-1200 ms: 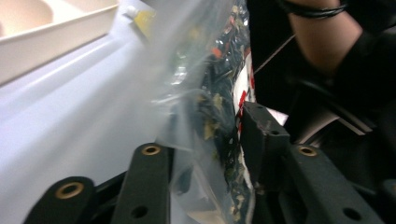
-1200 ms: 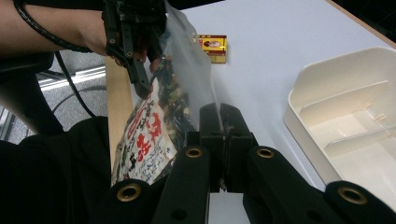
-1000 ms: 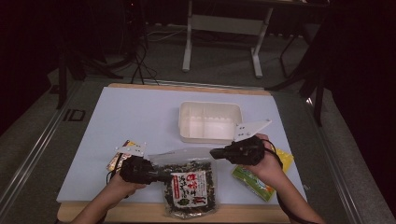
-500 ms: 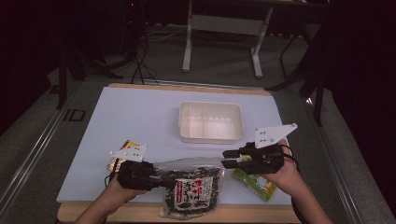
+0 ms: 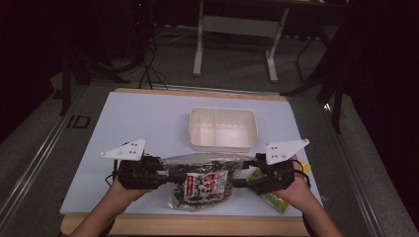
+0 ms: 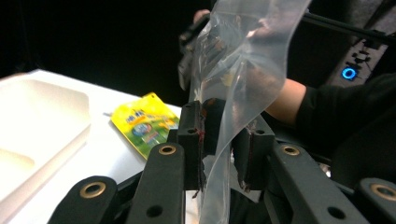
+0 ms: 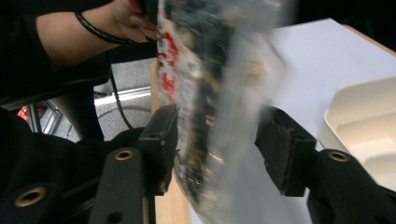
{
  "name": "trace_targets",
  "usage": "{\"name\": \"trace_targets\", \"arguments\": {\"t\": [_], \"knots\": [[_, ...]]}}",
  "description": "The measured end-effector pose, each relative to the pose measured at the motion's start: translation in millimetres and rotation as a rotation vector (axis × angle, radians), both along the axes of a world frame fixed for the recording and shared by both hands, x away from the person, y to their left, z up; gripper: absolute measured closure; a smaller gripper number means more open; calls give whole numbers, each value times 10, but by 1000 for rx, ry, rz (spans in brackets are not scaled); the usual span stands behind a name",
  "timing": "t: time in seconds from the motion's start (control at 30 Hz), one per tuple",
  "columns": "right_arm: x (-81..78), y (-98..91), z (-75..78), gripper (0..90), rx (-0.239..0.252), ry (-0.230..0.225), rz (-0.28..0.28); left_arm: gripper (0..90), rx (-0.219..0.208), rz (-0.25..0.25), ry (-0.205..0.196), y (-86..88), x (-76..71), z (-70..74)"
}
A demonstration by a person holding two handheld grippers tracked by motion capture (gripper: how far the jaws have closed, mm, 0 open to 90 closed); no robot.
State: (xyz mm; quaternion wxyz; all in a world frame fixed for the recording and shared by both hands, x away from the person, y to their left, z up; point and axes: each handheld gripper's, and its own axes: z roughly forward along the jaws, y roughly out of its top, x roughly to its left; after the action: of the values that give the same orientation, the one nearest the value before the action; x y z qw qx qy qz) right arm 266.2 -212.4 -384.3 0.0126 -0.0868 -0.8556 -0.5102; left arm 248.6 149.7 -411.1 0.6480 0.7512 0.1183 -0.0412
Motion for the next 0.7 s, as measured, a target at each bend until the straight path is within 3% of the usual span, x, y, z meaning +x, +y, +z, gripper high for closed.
{"name": "trace_targets", "arguments": {"t": [0.07,0.4,0.47,0.57,0.7], "knots": [[8,22,13,506,-4,-5,5,744,-26,-4,5,-18,34,-5],[99,42,-6,627,10,18,30,744,-41,-32,-4,-111,123,-15],[133,32,-9,703,14,58,80,742,-39,-51,3,-116,151,-24],[165,29,-29,735,4,107,124,739,-30,-85,18,-117,205,-50],[186,20,-57,756,19,145,139,737,-47,-105,43,-105,277,-114]]}}
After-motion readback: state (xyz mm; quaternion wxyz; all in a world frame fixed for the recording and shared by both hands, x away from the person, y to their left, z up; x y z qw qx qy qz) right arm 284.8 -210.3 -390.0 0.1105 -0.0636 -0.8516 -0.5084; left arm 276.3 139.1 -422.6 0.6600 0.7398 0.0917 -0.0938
